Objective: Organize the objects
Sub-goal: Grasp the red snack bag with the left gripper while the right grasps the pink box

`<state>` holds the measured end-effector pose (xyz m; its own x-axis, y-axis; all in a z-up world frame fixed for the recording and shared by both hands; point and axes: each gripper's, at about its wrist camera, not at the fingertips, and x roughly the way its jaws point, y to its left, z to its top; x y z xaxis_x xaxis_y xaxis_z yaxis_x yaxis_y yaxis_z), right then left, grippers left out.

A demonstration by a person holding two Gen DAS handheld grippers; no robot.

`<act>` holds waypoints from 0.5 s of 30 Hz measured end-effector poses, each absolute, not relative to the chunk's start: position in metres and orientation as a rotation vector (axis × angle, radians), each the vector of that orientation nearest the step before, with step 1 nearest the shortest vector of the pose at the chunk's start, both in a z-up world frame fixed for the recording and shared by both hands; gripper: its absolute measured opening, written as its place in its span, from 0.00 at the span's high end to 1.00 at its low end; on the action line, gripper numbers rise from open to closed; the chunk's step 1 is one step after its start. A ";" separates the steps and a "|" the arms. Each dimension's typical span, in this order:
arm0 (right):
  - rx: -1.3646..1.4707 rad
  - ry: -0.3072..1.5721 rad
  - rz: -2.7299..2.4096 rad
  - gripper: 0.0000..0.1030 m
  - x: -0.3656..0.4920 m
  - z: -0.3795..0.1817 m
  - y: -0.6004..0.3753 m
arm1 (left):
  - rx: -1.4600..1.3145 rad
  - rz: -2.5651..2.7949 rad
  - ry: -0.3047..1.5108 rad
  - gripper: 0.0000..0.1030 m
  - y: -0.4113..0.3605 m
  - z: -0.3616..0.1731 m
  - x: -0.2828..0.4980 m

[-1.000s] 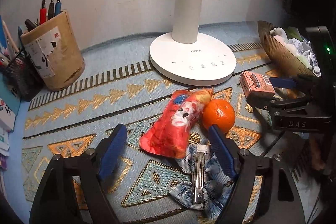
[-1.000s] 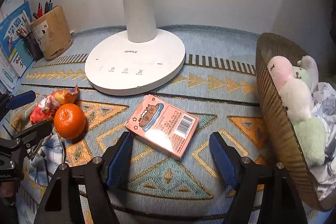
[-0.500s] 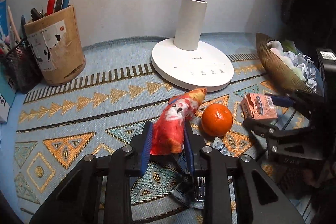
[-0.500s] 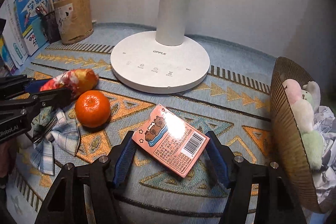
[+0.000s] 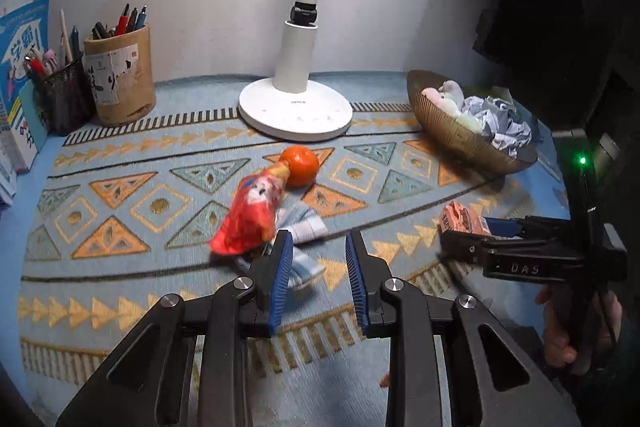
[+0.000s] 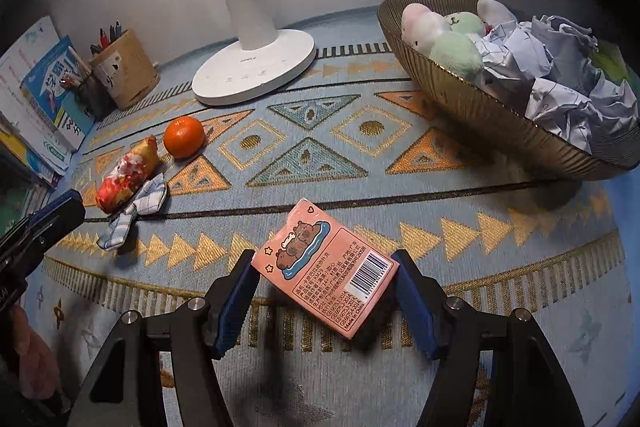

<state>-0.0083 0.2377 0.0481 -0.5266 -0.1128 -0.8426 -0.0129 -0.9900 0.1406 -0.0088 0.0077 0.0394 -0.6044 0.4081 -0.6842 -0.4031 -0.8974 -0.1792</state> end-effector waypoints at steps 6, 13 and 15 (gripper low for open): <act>1.449 -0.191 -2.601 0.29 0.013 0.043 0.238 | -1.102 2.600 -0.006 0.49 -0.018 0.037 -0.025; 1.412 0.089 -2.473 0.19 0.021 0.038 0.229 | -1.280 2.441 0.053 0.49 0.002 0.011 -0.074; 1.388 0.201 -2.492 0.19 0.022 0.037 0.232 | -1.291 2.428 0.069 0.49 0.006 0.005 -0.079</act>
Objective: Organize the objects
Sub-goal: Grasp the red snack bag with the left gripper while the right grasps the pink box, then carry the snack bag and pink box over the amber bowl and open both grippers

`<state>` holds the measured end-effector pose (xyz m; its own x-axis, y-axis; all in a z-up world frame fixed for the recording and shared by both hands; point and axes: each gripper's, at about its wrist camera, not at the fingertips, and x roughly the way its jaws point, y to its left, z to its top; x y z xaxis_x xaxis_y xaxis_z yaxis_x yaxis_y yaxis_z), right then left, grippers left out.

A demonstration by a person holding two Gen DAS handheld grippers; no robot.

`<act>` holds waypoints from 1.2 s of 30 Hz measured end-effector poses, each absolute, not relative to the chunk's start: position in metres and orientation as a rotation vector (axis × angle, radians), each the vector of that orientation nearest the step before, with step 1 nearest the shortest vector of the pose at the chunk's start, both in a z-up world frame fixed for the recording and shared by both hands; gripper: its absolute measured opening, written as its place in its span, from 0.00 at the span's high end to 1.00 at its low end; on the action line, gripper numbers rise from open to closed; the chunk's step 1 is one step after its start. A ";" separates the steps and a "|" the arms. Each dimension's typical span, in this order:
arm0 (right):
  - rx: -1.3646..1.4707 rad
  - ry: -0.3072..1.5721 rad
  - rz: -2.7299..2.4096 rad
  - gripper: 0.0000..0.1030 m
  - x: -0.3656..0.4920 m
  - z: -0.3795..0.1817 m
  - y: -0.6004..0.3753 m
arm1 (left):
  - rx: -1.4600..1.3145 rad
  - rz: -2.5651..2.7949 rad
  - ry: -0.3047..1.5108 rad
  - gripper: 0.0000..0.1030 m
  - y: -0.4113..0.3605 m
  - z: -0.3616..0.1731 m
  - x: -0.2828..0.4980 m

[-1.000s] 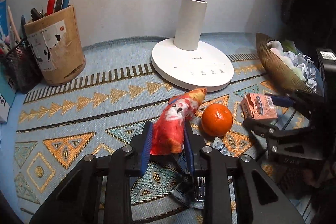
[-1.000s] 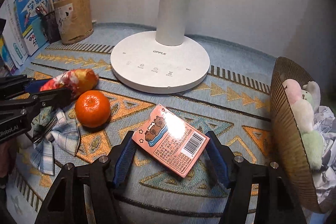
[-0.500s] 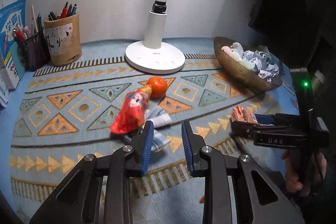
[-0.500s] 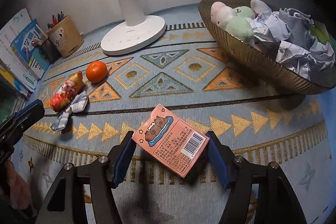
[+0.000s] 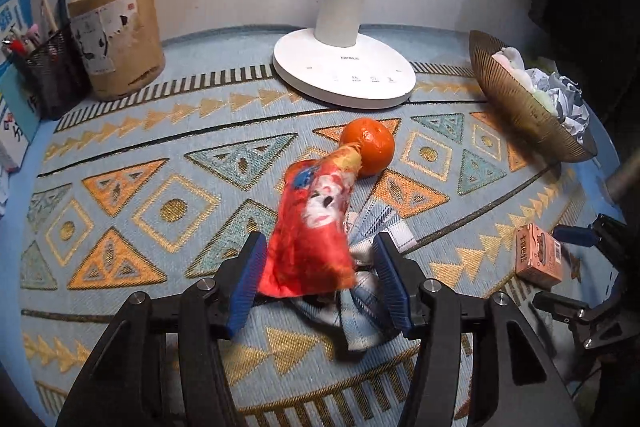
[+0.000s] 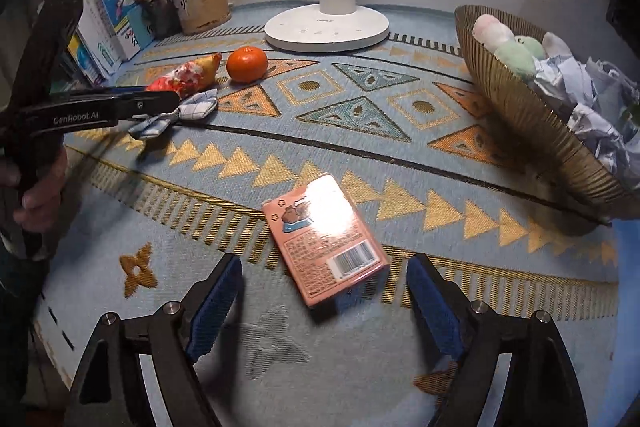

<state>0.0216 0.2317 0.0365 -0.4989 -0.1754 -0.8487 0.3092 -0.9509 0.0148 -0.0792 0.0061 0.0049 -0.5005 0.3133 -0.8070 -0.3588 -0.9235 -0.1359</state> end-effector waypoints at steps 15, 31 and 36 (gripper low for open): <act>1.238 0.341 -2.408 0.61 0.028 0.043 0.210 | -1.175 2.426 -0.147 0.79 -0.012 0.026 -0.072; 1.156 0.063 -2.443 0.61 0.043 0.070 0.244 | -1.246 2.428 0.099 0.59 0.010 0.016 -0.042; 1.178 0.024 -2.440 0.61 0.042 0.064 0.251 | -1.273 2.447 0.182 0.51 0.027 0.010 -0.050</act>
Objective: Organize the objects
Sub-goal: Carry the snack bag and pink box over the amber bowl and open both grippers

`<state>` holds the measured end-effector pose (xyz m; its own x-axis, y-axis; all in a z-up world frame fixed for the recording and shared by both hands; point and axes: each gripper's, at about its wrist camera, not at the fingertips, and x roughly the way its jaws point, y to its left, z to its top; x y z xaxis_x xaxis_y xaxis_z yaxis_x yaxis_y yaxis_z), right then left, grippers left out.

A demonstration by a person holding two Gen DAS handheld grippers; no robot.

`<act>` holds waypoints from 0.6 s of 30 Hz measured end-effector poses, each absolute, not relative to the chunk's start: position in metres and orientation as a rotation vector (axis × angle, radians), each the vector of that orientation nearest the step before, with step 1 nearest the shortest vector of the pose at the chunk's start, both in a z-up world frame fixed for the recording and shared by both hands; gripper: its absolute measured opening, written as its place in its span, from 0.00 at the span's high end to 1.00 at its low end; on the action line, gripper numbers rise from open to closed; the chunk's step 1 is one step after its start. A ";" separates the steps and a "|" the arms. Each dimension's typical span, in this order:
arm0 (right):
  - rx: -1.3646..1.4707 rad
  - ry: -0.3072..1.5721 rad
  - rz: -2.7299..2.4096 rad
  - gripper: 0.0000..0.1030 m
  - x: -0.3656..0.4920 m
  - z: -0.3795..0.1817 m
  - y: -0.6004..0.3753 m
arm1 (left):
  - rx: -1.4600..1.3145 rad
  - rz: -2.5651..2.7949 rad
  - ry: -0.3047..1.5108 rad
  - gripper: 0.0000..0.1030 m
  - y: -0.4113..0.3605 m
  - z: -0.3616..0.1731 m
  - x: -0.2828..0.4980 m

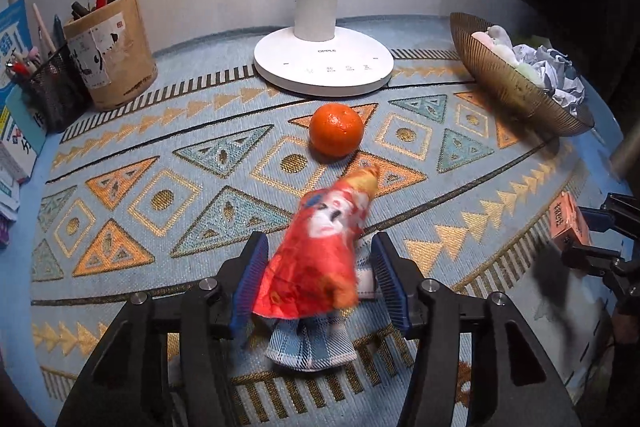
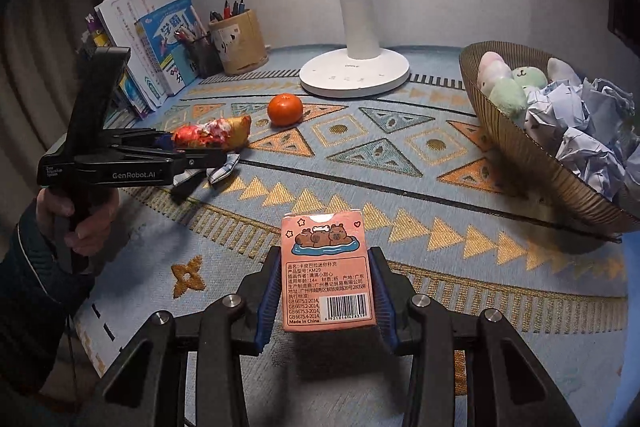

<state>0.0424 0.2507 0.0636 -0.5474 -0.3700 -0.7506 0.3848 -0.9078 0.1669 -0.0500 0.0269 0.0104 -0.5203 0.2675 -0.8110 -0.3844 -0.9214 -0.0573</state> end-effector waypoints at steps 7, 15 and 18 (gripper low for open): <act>1.152 0.020 -2.479 0.61 0.046 0.069 0.258 | -1.193 2.466 0.183 0.77 0.035 0.025 -0.042; 0.970 -0.045 -2.597 0.61 0.055 0.125 0.281 | -0.883 2.444 -0.012 0.77 0.063 0.107 -0.024; 0.867 -0.066 -2.695 0.61 0.053 0.159 0.300 | -0.773 2.430 -0.039 0.77 0.094 0.137 -0.026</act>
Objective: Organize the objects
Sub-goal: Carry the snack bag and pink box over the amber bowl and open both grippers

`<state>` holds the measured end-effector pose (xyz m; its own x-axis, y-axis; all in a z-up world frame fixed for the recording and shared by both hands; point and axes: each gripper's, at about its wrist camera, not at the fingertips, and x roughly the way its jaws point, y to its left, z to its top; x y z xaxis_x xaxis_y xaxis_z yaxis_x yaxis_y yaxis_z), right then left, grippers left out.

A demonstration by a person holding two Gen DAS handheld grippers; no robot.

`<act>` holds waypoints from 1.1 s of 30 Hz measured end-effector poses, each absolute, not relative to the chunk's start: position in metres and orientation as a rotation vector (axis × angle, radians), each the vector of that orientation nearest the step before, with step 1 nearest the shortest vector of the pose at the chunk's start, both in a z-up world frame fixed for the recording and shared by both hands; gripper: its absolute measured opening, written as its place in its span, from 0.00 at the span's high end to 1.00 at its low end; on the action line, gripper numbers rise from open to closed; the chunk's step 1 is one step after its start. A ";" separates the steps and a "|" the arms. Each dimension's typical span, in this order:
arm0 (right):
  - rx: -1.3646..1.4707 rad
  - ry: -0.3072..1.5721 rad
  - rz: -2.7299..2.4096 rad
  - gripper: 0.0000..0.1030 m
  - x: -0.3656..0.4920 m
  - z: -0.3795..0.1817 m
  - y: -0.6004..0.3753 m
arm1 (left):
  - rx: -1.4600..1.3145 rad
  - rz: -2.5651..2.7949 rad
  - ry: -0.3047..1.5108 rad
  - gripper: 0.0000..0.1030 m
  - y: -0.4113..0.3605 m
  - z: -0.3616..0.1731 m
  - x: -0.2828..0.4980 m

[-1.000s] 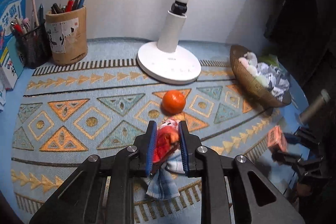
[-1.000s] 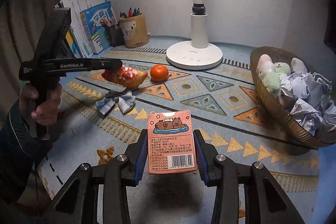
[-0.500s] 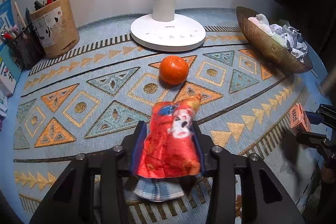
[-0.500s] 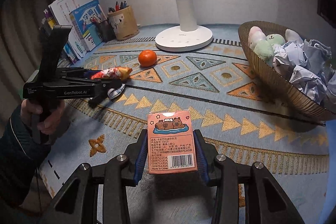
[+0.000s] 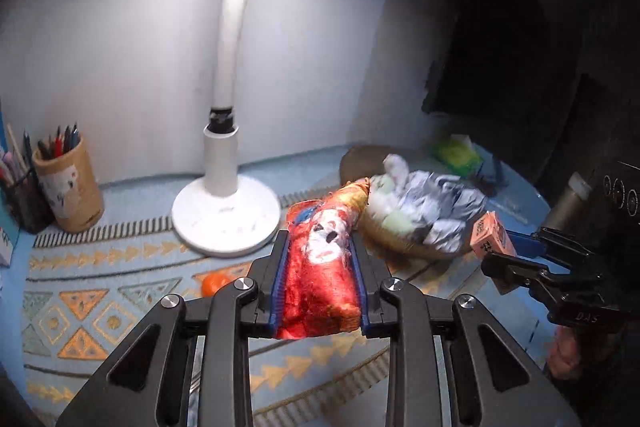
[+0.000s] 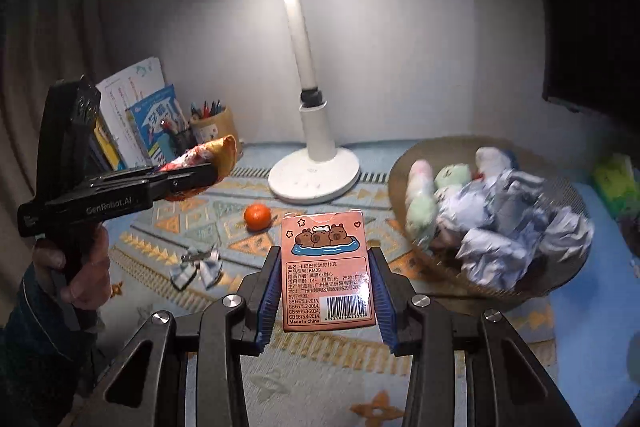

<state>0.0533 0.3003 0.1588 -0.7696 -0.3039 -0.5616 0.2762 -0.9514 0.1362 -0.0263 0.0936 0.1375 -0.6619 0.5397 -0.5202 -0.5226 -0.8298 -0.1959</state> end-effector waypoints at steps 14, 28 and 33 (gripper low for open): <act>0.651 -0.491 -3.063 0.61 -0.024 0.230 0.446 | -0.615 2.319 -0.243 0.77 0.225 0.161 -0.118; 0.851 -0.655 -3.098 0.60 -0.081 0.154 0.494 | -0.767 2.302 -0.147 0.77 0.285 0.097 -0.174; 0.888 -0.673 -3.091 0.57 -0.086 0.145 0.497 | -0.758 2.327 -0.135 0.61 0.293 0.092 -0.174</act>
